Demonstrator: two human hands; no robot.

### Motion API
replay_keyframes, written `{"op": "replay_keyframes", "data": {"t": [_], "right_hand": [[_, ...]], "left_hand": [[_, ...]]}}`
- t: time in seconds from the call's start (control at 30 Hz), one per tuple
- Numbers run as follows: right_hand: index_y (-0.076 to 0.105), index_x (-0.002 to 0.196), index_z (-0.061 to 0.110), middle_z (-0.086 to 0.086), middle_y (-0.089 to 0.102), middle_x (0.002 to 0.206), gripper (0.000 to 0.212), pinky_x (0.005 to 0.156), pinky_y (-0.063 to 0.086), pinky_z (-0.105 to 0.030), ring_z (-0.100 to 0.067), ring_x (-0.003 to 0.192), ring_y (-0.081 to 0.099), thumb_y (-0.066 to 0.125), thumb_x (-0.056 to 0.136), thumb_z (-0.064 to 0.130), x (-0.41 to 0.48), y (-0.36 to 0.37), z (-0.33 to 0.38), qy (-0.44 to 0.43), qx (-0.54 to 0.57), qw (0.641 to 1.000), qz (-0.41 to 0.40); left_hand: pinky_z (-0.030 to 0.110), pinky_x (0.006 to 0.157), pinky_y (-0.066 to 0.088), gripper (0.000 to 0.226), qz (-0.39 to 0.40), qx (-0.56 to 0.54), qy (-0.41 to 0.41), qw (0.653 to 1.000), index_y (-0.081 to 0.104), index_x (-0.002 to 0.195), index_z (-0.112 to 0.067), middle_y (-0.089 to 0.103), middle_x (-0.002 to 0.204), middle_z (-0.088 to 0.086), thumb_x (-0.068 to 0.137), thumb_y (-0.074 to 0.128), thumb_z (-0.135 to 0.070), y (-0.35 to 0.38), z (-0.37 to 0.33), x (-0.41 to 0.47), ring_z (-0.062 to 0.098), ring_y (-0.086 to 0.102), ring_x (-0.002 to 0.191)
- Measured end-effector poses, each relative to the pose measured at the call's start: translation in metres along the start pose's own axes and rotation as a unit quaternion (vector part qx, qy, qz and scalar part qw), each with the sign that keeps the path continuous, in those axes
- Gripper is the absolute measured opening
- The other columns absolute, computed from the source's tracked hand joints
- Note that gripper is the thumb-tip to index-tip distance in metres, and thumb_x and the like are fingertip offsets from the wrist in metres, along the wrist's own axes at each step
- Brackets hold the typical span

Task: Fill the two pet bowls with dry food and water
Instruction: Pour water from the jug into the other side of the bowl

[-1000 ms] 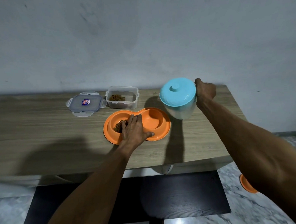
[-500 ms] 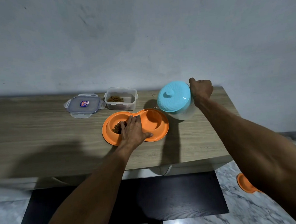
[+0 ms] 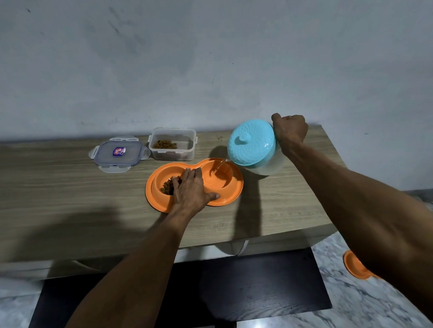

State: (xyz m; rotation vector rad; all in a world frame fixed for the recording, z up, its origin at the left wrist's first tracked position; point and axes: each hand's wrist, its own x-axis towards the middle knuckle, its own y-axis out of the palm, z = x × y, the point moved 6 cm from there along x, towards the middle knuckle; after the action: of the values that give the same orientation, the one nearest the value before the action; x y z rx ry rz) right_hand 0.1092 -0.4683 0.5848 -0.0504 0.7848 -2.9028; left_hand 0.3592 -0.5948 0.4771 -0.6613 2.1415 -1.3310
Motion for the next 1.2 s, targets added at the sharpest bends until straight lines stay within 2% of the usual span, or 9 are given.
{"op": "replay_keyframes", "data": {"t": [0.23, 0.4, 0.53, 1.07, 1.2], "right_hand": [[0.044, 0.048, 0.01, 0.0, 0.045, 0.049, 0.04, 0.065, 0.041, -0.028, -0.013, 0.048, 0.04, 0.06, 0.083, 0.022, -0.0005, -0.0035, 0.0002, 0.0, -0.004, 1.0, -0.001], [0.045, 0.048, 0.01, -0.001, 0.045, 0.049, 0.04, 0.066, 0.043, -0.03, -0.014, 0.051, 0.041, 0.06, 0.082, 0.023, 0.0017, -0.0041, -0.0008, -0.005, -0.008, 1.0, 0.001], [0.043, 0.046, 0.01, -0.002, 0.043, 0.047, 0.041, 0.068, 0.041, -0.031, -0.022, 0.058, 0.044, 0.058, 0.081, 0.023, 0.0024, -0.0056, -0.0007, -0.015, -0.021, 1.0, 0.0], [0.043, 0.046, 0.01, -0.002, 0.043, 0.048, 0.041, 0.067, 0.041, -0.03, -0.016, 0.051, 0.039, 0.058, 0.082, 0.024, 0.0061, -0.0044, 0.0004, -0.023, -0.037, 0.999, 0.0], [0.044, 0.046, 0.01, -0.003, 0.044, 0.048, 0.041, 0.068, 0.041, -0.03, -0.019, 0.055, 0.042, 0.058, 0.082, 0.025, 0.0071, -0.0036, 0.0006, -0.025, -0.042, 0.999, 0.0]], "left_hand": [[0.061, 0.12, 0.01, 0.103, 0.003, 0.001, -0.002, 1.0, 0.021, 0.154, -0.011, 0.029, 0.16, 0.01, 0.077, 0.072, -0.058, 0.0019, -0.0002, 0.001, 0.028, 0.013, 0.152], [0.061, 0.12, 0.01, 0.104, 0.004, 0.0, -0.002, 1.0, 0.021, 0.154, -0.011, 0.028, 0.16, 0.01, 0.076, 0.072, -0.058, 0.0011, 0.0, 0.0012, 0.028, 0.012, 0.152], [0.061, 0.12, 0.011, 0.103, 0.004, 0.006, -0.002, 1.0, 0.022, 0.154, -0.01, 0.029, 0.159, 0.01, 0.077, 0.072, -0.058, 0.0008, -0.0001, 0.0004, 0.028, 0.014, 0.152], [0.06, 0.12, 0.01, 0.104, 0.001, 0.001, -0.001, 1.0, 0.022, 0.154, -0.01, 0.03, 0.159, 0.011, 0.077, 0.072, -0.058, -0.0005, -0.001, -0.001, 0.028, 0.015, 0.151], [0.06, 0.12, 0.01, 0.104, 0.003, 0.0, -0.001, 1.0, 0.022, 0.154, -0.01, 0.029, 0.159, 0.011, 0.077, 0.072, -0.059, 0.0001, -0.0009, 0.0001, 0.028, 0.014, 0.152]]}}
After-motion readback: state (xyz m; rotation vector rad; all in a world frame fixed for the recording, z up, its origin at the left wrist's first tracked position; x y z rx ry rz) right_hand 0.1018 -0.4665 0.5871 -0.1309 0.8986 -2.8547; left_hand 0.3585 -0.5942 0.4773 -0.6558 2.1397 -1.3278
